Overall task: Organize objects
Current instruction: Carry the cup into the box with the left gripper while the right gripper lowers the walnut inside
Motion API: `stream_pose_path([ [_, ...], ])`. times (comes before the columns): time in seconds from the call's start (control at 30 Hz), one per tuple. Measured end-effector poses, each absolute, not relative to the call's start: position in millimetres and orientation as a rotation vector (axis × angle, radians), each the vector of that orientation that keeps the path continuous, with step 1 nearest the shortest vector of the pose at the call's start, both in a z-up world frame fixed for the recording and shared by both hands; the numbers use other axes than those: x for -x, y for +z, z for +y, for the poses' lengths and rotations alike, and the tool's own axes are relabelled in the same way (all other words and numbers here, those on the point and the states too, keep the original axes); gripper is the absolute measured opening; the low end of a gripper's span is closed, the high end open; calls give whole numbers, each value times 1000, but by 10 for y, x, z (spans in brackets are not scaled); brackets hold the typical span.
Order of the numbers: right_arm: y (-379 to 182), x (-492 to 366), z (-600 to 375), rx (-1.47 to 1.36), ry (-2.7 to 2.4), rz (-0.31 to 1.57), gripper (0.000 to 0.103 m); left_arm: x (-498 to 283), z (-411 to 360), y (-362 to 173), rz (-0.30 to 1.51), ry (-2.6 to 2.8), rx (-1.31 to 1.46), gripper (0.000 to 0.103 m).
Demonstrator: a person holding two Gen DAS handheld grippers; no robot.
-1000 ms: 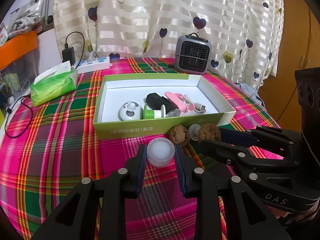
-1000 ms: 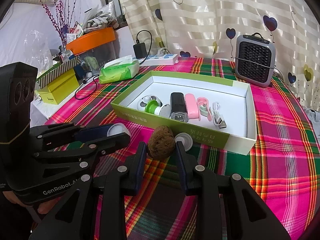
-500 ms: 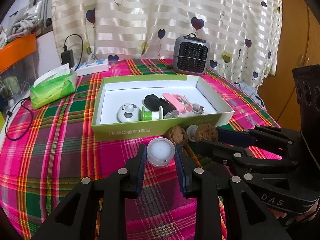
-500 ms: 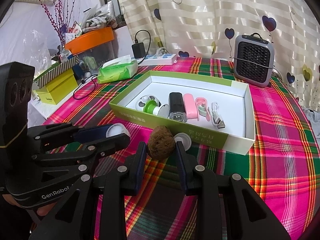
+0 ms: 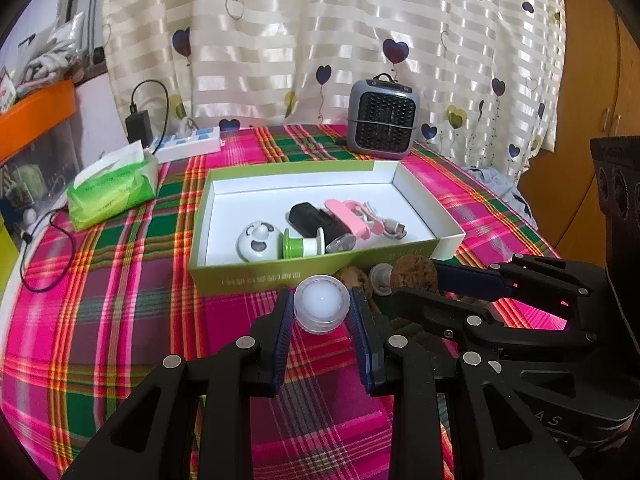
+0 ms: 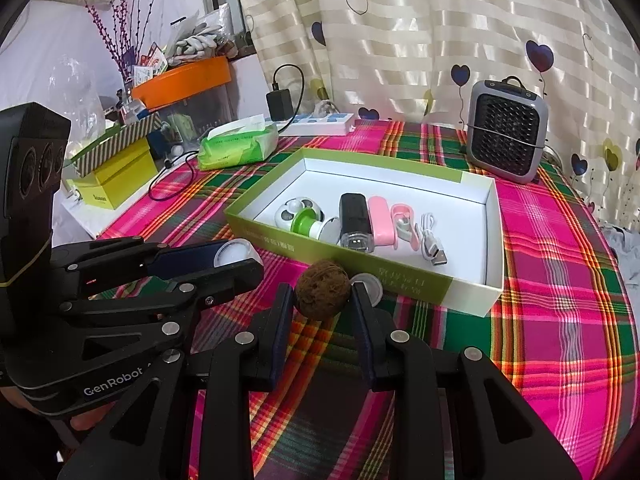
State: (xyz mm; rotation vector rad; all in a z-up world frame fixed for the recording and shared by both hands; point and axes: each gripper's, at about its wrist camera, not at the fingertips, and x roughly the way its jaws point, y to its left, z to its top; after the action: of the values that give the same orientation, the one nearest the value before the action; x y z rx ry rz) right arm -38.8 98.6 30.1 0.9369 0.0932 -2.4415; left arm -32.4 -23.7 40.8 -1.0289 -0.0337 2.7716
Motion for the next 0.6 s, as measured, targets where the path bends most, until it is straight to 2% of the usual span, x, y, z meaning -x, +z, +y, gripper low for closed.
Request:
stream_pose_path([
  [0.6, 442, 778, 1066, -942, -2458, 127, 30, 767, -103, 604, 10, 2775, 1016, 26],
])
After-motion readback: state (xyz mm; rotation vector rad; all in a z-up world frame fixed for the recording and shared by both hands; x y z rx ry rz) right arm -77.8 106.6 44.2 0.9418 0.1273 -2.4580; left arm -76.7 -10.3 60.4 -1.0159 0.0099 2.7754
